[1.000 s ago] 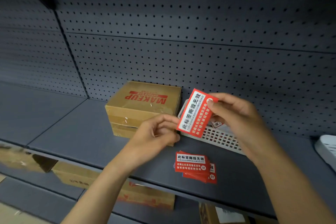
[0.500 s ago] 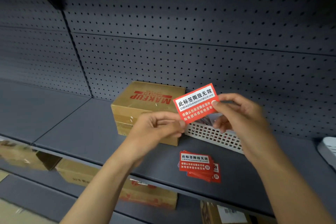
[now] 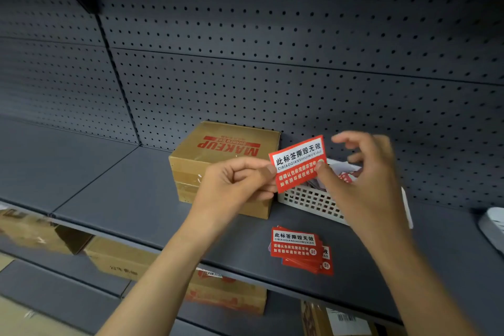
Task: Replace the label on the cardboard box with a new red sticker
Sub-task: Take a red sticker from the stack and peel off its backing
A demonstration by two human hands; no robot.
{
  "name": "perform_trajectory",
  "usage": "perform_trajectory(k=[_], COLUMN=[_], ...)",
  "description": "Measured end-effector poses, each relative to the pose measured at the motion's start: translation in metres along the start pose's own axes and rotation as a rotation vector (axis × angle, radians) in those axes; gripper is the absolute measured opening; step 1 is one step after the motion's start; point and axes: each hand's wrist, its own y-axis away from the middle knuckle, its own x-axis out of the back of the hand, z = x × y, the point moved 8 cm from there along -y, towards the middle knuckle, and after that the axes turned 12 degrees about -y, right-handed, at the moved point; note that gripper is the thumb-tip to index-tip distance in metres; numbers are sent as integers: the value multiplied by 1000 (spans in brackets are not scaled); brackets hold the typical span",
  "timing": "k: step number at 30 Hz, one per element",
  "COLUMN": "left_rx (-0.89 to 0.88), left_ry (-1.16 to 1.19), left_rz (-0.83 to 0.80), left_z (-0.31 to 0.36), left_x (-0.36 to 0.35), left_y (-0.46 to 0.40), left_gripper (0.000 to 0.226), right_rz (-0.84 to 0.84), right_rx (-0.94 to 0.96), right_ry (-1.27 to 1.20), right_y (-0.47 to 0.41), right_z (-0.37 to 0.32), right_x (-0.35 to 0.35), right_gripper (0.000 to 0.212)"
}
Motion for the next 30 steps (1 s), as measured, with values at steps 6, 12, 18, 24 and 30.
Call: perform_trajectory(k=[6, 12, 18, 24, 30], left_rx=[-218, -283, -281, -281, -467], left_ry=[-160, -215, -166, -178, -575], left_rz=[8, -6, 8, -67, -49], left_z=[12, 22, 25, 25, 36], left_x=[-4, -4, -2, -6, -10], left_y=[4, 6, 7, 4, 7], left_gripper=[10, 10, 17, 13, 8], right_rz=[-140, -216, -222, -248, -284], right_rx=[250, 277, 309, 290, 264], right_ry=[-72, -189, -178, -220, -257], right_y=[13, 16, 14, 12, 11], right_z=[-37, -39, -40, -33, -31], right_x=[-22, -25, -26, -27, -24], right_gripper=[14, 16, 13, 13, 15])
